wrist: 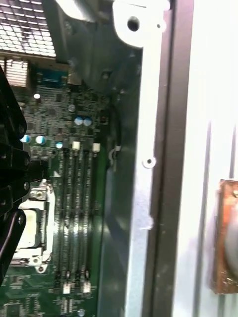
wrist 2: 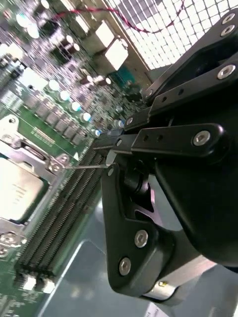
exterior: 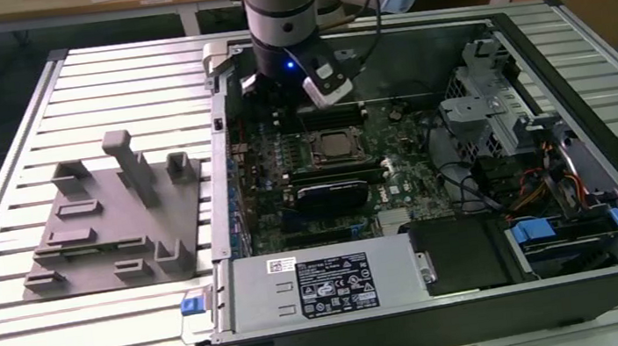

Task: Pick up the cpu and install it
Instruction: 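Install the first cpu locking lever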

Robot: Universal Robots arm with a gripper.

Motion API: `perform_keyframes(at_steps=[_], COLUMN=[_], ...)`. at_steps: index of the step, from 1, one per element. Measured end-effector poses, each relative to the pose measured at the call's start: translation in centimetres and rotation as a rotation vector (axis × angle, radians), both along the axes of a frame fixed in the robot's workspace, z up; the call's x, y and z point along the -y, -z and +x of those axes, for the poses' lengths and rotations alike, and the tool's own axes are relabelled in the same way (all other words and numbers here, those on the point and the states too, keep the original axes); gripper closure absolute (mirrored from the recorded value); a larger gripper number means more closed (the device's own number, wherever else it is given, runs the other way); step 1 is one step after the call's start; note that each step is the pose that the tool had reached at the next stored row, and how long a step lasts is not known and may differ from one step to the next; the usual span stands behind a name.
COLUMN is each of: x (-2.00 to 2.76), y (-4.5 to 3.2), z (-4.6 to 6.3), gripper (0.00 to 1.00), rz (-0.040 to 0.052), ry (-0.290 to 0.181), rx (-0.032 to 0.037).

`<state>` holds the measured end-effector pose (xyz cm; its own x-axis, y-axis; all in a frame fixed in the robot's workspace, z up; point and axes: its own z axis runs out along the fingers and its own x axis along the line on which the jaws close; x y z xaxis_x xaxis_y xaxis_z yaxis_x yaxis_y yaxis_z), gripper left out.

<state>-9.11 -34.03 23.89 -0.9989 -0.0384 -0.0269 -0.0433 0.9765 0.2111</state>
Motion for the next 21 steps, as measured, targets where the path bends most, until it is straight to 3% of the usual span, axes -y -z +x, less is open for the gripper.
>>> perform_keyframes(at_steps=[4,5,12,21], x=[0.02,0.01,0.02,0.02], y=[0.0,0.0,0.0,0.01], z=[0.0,0.0,0.1,1.8], gripper=[0.89,0.89,0.89,0.89], rz=[0.0475,0.052,0.0515,0.0467], ry=[0.0,0.0,0.0,0.002], rx=[-0.0016,-0.0018,-0.002,-0.0018])
